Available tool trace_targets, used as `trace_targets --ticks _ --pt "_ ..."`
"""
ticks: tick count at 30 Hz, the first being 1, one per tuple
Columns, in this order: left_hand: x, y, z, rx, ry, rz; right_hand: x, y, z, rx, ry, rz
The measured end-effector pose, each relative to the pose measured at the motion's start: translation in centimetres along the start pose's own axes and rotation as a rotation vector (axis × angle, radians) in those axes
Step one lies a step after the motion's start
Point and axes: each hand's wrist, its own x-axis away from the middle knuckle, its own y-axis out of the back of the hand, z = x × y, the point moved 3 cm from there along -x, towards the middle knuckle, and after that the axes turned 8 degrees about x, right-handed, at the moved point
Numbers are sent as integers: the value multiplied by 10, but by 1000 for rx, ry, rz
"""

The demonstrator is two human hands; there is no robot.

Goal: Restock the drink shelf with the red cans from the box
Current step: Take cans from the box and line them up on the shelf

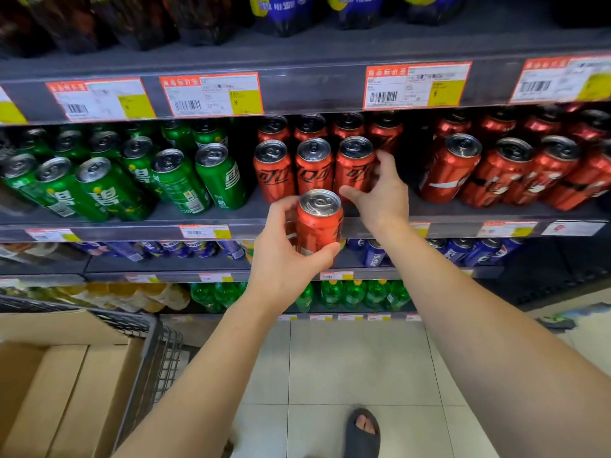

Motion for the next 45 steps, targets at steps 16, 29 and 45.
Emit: trace_targets --ticks 16,29,45 --pt "-15 -21 -10 83 3 -6 44 42 13 -473 -121 253" --pt "-51 -28 -18 -139 -204 81 36 71 6 -282 21 116" --pt "-85 31 23 -284 -150 -383 -21 42 -12 3 -62 -219"
